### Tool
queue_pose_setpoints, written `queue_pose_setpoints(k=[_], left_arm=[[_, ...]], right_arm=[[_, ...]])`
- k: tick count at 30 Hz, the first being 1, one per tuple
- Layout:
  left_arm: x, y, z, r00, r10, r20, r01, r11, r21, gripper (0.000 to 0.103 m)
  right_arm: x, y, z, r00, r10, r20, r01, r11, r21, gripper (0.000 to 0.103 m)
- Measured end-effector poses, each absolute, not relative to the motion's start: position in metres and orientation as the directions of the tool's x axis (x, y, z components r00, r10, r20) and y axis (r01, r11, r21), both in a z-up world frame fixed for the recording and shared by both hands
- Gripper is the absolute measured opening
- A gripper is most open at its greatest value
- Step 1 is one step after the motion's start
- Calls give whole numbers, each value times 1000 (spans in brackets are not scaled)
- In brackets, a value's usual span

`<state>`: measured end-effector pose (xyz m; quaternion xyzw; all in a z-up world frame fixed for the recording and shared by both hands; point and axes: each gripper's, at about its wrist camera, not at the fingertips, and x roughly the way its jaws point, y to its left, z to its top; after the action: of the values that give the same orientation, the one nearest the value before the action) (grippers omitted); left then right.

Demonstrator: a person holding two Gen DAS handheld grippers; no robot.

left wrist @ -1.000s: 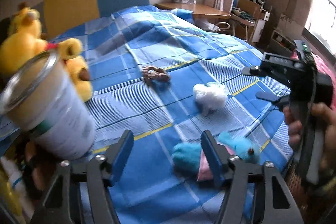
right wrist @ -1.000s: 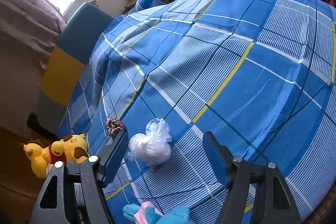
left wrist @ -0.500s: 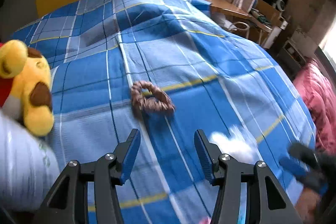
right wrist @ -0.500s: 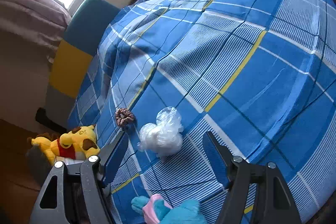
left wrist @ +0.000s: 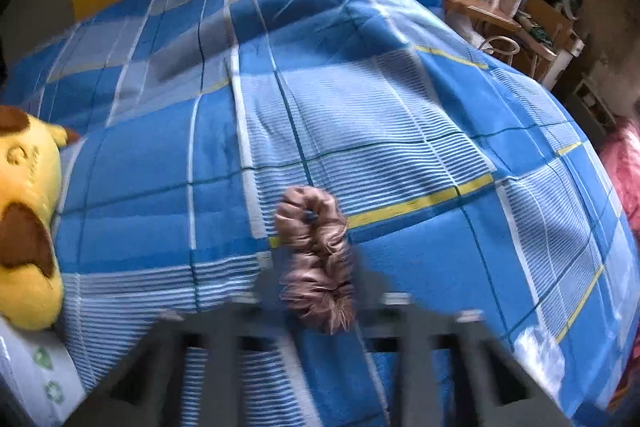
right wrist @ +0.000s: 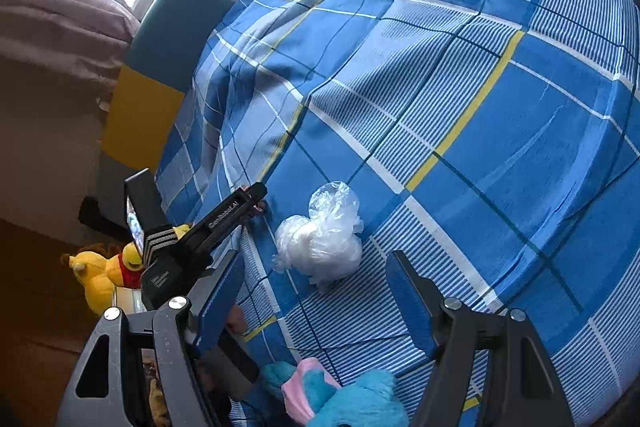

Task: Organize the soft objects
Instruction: 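Move both tools away from the tray toward the items on the bed, then grasp the brown satin scrunchie with the left gripper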

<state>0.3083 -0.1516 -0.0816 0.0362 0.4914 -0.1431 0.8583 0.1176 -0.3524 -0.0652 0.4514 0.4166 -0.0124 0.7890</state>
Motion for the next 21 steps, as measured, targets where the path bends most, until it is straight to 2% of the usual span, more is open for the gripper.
queue_pose_setpoints(k=[1, 9, 18, 21], left_arm=[[303, -146, -80, 463, -252, -850, 303, 946, -116, 17], [238, -105, -53, 482, -315, -818, 329, 930, -164, 17], [131, -61, -58, 468, -242, -850, 298, 949, -105, 17], [98, -52, -67, 514, -183, -838, 300, 953, -24, 17]], right_arm=[[118, -352, -65, 654, 356, -667, 394, 593, 702, 74], [118, -353, -63, 655, 332, -679, 398, 613, 683, 74], [114, -359, -68, 645, 288, -708, 444, 613, 654, 74], [114, -359, -69, 637, 283, -717, 450, 618, 644, 74]])
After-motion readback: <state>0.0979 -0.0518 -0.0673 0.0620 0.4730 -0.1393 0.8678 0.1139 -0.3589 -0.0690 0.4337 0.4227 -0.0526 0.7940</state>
